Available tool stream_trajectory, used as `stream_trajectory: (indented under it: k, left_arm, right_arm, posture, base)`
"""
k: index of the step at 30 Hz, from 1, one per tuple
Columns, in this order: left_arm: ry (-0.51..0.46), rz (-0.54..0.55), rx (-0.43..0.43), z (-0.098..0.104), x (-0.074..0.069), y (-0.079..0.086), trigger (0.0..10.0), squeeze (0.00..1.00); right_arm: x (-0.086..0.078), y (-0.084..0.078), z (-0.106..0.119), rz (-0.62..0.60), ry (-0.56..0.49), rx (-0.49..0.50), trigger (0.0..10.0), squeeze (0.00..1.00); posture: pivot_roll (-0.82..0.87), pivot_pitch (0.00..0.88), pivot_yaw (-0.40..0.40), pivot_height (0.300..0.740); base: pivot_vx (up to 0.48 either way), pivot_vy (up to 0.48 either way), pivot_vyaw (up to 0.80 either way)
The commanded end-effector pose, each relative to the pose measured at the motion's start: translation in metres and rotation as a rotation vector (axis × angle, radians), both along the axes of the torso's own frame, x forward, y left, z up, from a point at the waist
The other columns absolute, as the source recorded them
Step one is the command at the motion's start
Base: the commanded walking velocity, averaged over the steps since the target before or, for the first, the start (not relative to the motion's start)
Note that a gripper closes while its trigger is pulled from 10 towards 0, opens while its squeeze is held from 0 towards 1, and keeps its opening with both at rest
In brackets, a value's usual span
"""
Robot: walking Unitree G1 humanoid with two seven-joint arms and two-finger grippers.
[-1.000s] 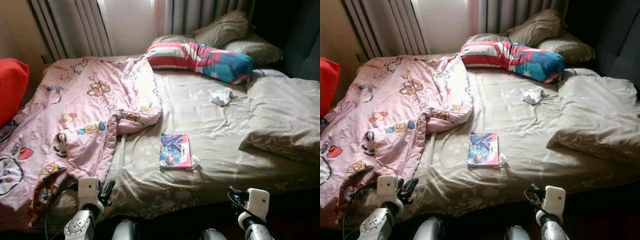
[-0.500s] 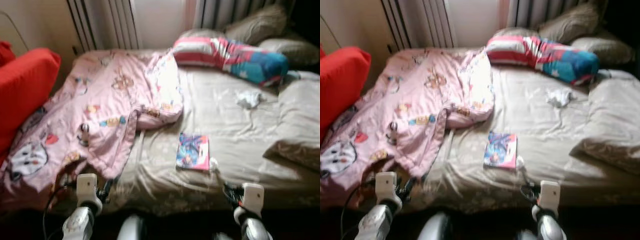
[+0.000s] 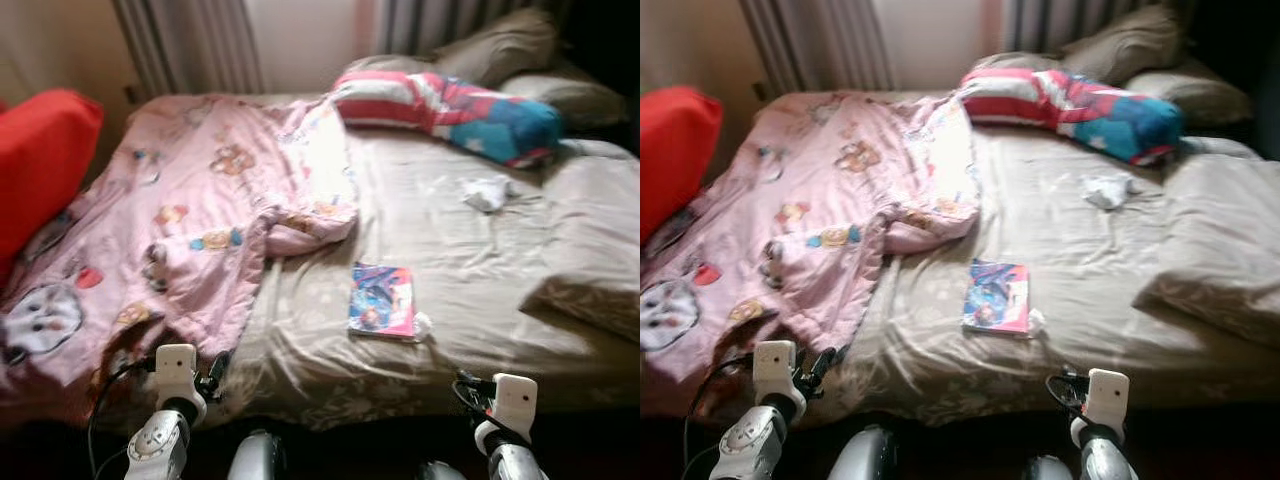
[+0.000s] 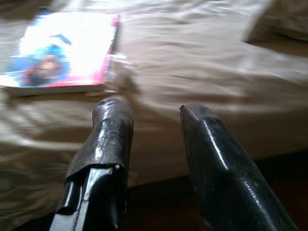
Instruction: Clean up the room
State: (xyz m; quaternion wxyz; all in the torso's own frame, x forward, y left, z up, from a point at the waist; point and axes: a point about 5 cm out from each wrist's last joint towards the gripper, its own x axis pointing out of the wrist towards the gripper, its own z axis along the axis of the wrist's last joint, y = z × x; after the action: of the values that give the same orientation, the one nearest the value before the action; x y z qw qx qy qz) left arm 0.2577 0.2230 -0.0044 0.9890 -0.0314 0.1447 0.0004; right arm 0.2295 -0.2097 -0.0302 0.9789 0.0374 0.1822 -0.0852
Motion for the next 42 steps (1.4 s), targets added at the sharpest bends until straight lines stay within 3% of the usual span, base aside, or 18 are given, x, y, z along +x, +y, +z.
stream_trajectory:
  k: [1,20,28,42]
  left_arm:
    - [0.004,0.001,0.008,0.0,-0.001,0.003,10.0,0.0]
    - [0.008,-0.023,0.014,0.003,0.006,0.0,10.0,0.0]
    - [0.016,-0.029,0.008,-0.001,0.001,-0.003,10.0,0.0]
    - [-0.011,-0.006,0.0,0.002,0.002,0.0,10.0,0.0]
  right_arm:
    - [-0.002,0.002,-0.002,-0.007,0.008,0.02,10.0,0.0]
    - [0.008,0.008,0.002,0.002,-0.003,0.032,10.0,0.0]
    - [0.005,0.004,0.0,0.017,0.011,0.016,10.0,0.0]
    - [0.021,0.02,0.005,0.139,0.039,0.019,10.0,0.0]
  posture:
    - [-0.07,0.046,0.048,0.622]
    - [-0.09,0.022,0.073,0.622]
    - [-0.09,0.012,0.062,0.622]
    - [-0.05,0.031,0.034,0.622]
  base:
    - [0.0,0.0,0.0]
    - [0.25,0.0,0.0]
    - [0.298,0.0,0.0]
    - [0.149,0.0,0.0]
